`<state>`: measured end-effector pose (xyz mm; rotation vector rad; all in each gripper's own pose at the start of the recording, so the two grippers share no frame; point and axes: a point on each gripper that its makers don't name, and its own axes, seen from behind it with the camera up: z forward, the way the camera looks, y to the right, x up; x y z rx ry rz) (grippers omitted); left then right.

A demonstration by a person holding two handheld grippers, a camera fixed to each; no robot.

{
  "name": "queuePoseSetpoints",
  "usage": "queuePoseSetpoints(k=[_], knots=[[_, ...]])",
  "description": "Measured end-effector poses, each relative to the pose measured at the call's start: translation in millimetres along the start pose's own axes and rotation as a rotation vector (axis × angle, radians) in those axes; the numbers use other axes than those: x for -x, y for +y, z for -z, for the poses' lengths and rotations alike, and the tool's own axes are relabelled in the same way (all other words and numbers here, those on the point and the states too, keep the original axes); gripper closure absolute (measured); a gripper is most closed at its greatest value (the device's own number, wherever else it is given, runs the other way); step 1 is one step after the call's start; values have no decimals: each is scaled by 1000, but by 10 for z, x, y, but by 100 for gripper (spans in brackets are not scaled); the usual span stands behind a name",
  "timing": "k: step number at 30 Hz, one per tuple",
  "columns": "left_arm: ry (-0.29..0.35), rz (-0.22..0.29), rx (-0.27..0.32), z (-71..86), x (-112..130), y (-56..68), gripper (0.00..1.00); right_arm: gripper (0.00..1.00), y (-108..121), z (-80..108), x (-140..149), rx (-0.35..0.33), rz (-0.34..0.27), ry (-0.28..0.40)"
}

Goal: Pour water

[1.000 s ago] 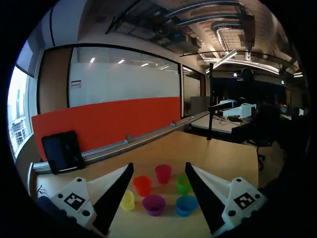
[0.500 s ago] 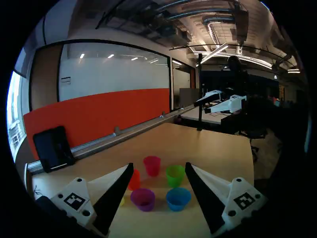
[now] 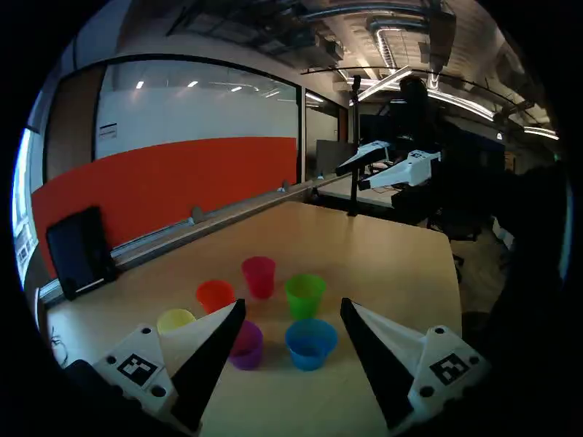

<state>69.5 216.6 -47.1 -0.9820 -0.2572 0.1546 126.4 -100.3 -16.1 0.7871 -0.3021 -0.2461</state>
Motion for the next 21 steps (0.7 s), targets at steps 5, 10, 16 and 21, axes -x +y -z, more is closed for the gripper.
queuePoseSetpoints(k=[5,10,16,21], knots=[[-33,4,30,-78,175,103,3,0,-20,-53,90,-16,-3,-23],[-64,-1,48,-150,346,174,3,0,-29,-110,196,-25,2,-51],[-104,-7,61,-235,568,251,3,0,-27,-165,316,-27,10,-76],[-133,-10,68,-307,736,307,3,0,-49,-202,413,-35,10,-95]])
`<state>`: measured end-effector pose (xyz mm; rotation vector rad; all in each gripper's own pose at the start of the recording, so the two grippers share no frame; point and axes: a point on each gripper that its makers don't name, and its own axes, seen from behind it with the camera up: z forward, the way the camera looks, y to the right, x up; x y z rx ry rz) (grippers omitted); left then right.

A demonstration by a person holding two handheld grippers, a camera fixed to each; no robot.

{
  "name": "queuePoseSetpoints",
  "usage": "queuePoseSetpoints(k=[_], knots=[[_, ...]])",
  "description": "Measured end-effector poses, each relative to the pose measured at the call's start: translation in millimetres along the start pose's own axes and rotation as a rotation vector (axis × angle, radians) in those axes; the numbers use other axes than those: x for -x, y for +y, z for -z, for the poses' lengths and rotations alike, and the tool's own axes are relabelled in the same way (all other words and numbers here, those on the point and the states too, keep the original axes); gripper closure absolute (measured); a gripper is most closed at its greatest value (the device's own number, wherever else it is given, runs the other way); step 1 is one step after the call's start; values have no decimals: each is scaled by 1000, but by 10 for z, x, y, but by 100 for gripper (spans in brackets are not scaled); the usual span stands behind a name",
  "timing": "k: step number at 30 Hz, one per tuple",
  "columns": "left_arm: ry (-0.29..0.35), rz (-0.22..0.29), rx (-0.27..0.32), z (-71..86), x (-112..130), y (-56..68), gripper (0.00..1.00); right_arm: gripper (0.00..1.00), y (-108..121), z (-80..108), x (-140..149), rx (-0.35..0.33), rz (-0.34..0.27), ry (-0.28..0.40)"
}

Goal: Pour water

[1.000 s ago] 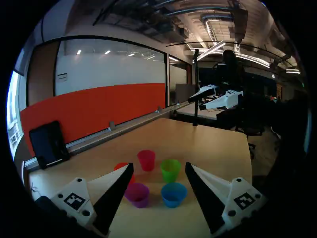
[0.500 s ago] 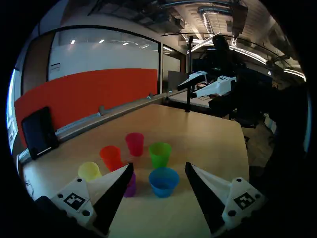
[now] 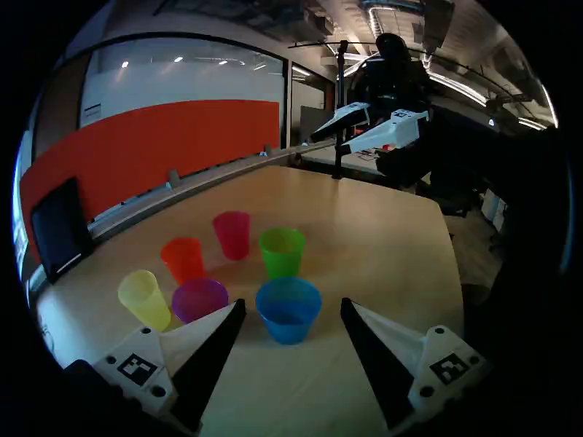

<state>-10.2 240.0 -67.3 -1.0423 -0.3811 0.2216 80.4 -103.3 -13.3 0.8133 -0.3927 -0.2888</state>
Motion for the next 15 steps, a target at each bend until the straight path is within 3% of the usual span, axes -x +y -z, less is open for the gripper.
queuePoseSetpoints(k=[15], knots=[[-86,-5,-4,-290,392,7,3,0,-33,-119,231,-17,13,-45]])
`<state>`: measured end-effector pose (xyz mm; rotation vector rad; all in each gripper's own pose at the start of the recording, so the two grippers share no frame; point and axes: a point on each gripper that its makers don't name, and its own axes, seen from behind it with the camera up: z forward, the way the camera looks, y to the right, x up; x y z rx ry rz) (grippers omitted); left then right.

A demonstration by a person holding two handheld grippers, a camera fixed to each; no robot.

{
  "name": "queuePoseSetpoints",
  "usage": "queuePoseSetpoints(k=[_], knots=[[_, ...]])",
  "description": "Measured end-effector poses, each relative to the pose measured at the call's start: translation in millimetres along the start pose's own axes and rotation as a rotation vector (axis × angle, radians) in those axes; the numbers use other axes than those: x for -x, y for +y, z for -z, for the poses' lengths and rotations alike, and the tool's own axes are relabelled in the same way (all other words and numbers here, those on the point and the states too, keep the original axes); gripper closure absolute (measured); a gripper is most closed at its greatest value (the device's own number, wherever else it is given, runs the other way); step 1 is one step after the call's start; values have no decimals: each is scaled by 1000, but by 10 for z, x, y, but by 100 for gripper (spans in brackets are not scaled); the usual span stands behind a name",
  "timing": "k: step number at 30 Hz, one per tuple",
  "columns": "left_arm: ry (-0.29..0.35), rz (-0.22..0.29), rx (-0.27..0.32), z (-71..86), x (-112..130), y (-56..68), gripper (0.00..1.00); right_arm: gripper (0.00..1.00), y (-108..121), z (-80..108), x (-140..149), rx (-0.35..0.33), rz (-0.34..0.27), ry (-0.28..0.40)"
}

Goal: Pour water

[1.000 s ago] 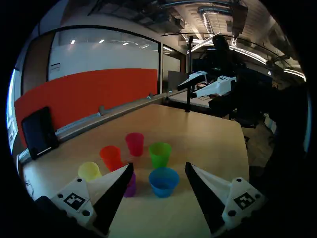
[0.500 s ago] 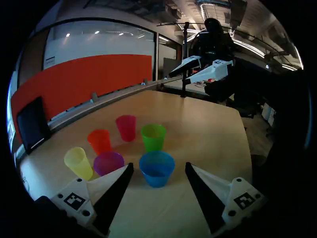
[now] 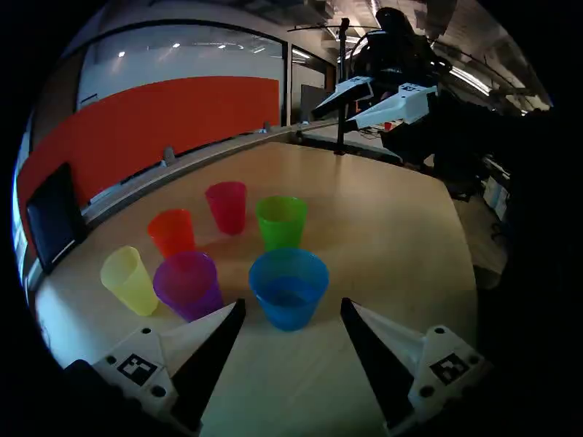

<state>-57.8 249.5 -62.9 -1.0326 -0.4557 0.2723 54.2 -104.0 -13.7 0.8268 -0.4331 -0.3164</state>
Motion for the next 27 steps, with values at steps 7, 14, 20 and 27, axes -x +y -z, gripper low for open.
queuePoseSetpoints(k=[7,14,20,27], knots=[[-18,4,-11,-172,77,-45,3,0,-3,-60,59,-8,-4,-12],[-15,13,0,-299,70,-52,3,0,-3,-109,101,-14,-6,-22],[-7,12,7,-389,27,-63,3,0,12,-140,115,-15,-12,-25],[6,8,20,-476,-41,-32,3,0,40,-148,123,-13,-13,-26]])
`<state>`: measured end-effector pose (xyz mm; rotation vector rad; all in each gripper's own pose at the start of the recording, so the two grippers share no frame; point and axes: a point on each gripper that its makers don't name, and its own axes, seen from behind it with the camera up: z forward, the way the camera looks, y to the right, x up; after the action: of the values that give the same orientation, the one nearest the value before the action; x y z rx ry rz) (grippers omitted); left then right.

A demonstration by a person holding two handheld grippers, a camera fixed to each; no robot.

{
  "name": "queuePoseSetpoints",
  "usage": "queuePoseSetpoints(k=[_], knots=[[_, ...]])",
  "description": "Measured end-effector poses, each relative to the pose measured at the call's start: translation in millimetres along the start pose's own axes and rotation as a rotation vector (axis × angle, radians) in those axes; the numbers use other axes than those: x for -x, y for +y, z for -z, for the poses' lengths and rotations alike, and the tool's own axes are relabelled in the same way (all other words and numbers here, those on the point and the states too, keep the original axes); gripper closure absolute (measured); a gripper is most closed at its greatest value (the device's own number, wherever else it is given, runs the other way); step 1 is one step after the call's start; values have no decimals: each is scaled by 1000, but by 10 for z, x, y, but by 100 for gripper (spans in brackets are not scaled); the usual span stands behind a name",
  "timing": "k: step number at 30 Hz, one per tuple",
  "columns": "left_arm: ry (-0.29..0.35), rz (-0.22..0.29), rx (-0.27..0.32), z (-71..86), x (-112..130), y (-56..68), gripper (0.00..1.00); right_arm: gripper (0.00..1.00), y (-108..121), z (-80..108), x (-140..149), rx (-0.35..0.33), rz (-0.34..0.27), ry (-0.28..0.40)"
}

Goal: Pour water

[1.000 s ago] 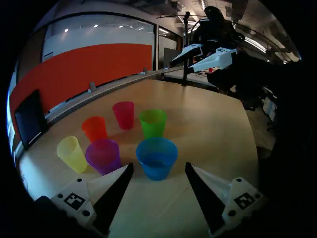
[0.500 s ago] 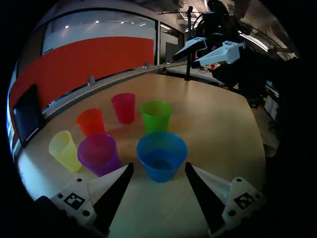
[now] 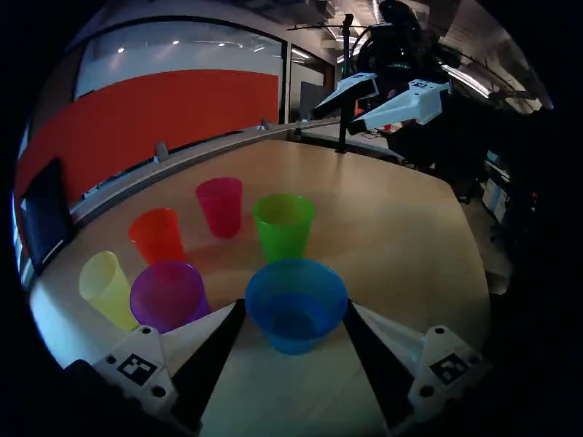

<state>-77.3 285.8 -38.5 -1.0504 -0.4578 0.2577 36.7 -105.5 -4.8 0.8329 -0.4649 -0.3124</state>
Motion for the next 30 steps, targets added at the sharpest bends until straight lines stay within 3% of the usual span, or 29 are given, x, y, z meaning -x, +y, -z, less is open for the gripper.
queuePoseSetpoints(k=[11,18,30], knots=[[-2,-2,-5,-81,3,-1,3,0,33,18,22,5,-4,2],[-6,-21,-11,-108,6,29,13,0,34,16,35,5,-9,1],[-18,-25,-7,-58,10,40,14,0,-16,-26,47,-4,-12,-1]])
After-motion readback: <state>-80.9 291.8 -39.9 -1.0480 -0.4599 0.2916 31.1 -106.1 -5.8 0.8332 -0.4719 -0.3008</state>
